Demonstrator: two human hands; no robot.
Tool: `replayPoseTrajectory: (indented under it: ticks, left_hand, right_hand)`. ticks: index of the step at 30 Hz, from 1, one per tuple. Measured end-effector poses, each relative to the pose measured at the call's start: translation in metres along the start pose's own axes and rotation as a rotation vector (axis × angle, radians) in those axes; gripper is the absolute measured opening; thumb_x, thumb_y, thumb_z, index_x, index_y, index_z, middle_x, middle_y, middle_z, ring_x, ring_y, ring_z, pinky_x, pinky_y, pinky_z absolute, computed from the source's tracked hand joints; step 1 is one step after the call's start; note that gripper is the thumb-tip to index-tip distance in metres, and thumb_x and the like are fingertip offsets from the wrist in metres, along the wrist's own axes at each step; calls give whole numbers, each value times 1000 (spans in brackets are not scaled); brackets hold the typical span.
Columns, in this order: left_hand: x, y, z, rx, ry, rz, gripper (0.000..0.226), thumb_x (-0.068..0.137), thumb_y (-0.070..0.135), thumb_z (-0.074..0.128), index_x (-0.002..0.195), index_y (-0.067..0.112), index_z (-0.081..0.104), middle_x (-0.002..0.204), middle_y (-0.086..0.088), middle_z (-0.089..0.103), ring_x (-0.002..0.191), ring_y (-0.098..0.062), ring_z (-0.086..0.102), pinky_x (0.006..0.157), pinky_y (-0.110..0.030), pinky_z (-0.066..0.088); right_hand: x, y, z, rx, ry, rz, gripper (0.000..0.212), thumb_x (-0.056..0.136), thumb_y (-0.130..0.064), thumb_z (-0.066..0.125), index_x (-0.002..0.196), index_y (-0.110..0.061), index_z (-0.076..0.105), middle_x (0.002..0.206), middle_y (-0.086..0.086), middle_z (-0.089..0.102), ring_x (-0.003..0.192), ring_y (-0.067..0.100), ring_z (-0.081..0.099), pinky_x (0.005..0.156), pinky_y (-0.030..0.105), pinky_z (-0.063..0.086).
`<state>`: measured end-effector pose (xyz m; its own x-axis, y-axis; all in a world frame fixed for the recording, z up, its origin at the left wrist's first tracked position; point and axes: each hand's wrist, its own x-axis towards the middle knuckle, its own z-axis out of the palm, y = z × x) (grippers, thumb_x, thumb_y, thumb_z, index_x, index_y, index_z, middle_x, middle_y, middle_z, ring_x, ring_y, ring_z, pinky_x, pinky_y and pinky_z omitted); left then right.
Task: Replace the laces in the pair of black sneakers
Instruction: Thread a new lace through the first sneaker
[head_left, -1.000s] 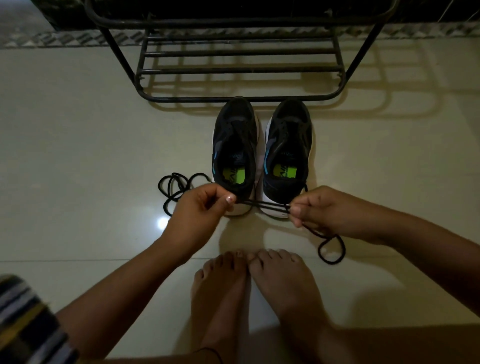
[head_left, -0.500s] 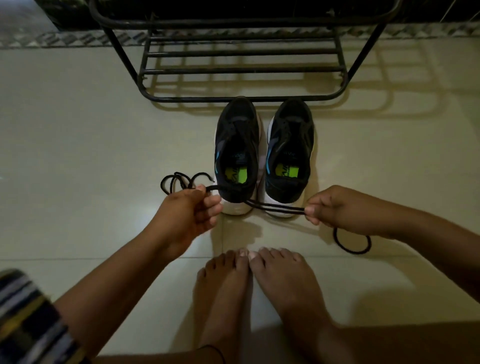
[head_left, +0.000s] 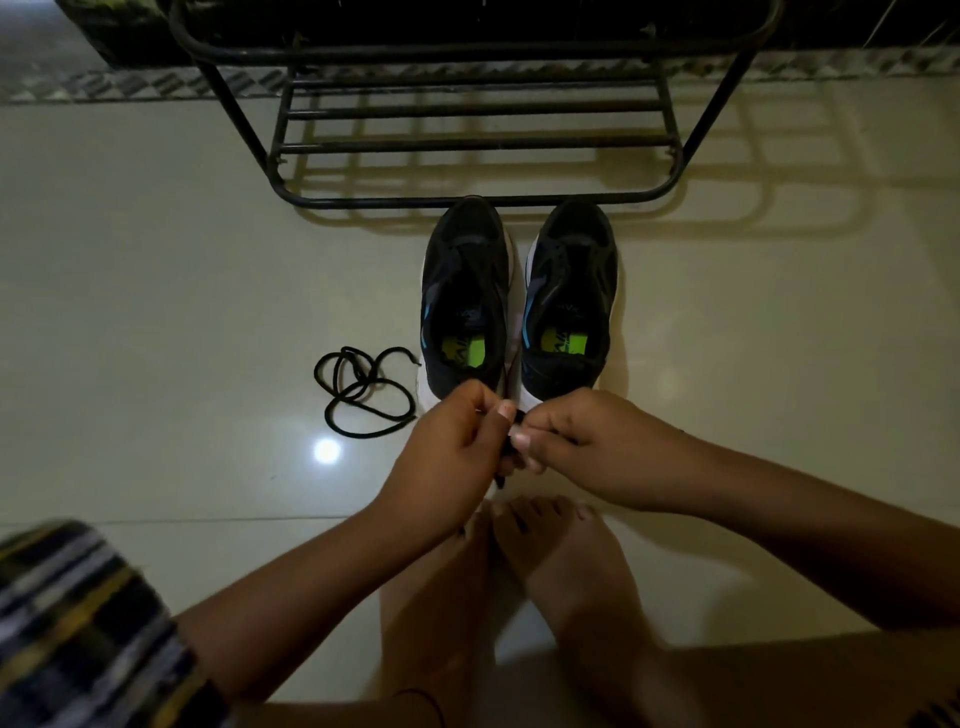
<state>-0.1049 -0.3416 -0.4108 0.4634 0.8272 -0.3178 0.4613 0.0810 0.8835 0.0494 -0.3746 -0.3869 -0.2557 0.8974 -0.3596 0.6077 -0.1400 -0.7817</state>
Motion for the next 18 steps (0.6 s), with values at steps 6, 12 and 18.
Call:
replayPoseTrajectory:
  ticks: [6,12,18]
  left_hand:
    - [7,-13,-8,70,61,67,20,97,24,46,77,21,48,49,10,51,43,-1,43,46,-16,34]
    - [14,-31,-35,302,196,18,17,96,24,48,80,18,51,59,2,59,50,-7,51,49,-21,39]
    - [18,-50,-58,559,282,104,14,96,15,46,82,14,43,62,-4,53,56,-21,47,49,-32,34]
  right_hand:
    - [-7,14,-18,221,2,127,24,96,-20,50,77,-20,65,55,-14,54,50,1,44,54,13,34]
    - [-10,50,-43,299,17,271,26,95,-21,52,76,-15,69,52,-10,41,49,8,31,47,22,25]
    - [-16,85,-61,243,33,389,25,95,-18,52,76,-11,68,49,-7,38,47,10,29,44,22,25]
